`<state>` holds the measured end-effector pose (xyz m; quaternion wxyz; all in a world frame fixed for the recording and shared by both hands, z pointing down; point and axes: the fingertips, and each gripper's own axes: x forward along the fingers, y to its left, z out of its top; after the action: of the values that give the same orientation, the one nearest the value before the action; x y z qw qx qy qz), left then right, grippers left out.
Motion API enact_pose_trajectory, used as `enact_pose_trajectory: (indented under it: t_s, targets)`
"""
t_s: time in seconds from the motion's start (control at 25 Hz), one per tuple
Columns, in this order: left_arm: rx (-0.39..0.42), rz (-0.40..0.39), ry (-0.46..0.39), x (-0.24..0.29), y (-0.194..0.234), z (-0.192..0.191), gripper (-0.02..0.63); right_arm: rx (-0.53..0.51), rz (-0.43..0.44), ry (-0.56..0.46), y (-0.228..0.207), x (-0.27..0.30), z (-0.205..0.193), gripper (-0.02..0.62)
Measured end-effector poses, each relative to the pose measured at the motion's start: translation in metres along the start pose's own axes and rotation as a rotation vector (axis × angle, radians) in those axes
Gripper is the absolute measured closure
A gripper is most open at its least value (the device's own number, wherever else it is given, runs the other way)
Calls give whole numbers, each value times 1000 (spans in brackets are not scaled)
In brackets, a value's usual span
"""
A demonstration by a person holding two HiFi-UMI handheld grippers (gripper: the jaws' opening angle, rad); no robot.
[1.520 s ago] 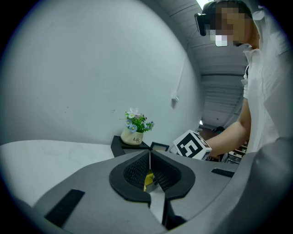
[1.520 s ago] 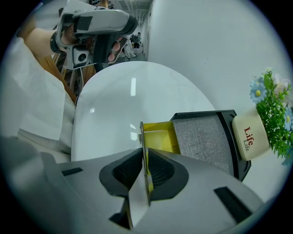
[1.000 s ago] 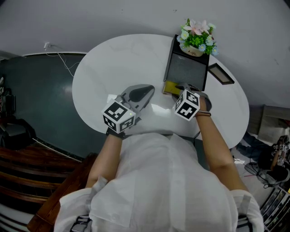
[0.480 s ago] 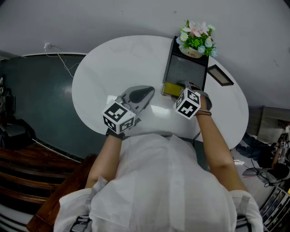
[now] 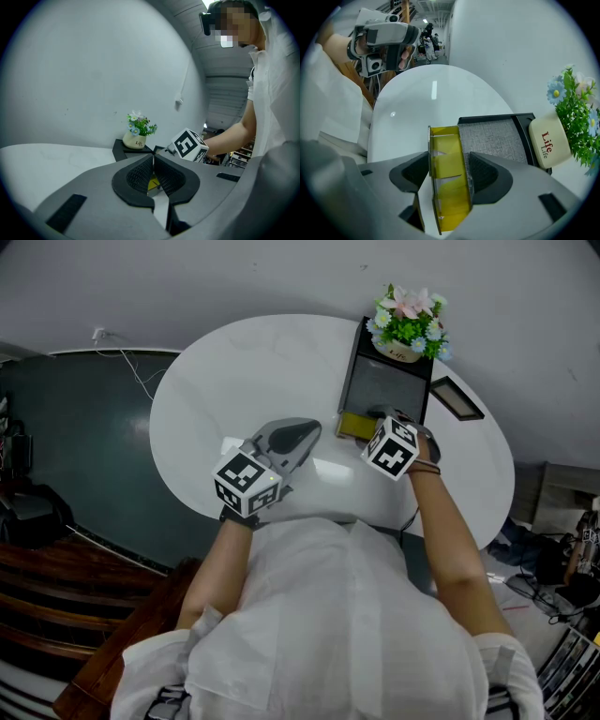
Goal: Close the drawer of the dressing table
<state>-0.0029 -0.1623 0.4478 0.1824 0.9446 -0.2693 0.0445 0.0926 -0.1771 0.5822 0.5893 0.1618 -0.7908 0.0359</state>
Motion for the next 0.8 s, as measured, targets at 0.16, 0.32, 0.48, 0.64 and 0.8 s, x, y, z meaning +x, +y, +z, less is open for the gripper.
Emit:
enact_pose_trajectory:
  t_s: [0.16, 0.32, 0.48, 0.64, 0.8]
  targets:
    - [0, -4, -1, 3, -1, 0, 584, -1, 9, 5, -1, 1, -1, 341]
    - [0, -5, 0, 5, 0, 0, 584, 1, 13, 7, -3, 2, -2, 341]
    - [0, -5, 0, 4, -2, 0, 584, 0, 15, 12, -3, 1, -1, 344]
    - [0, -4, -1, 5, -1, 0, 584, -2, 9, 16, -6, 2, -1, 362]
    - [1, -3, 1, 6, -1, 0, 584, 0, 4, 14, -9, 2, -1, 378]
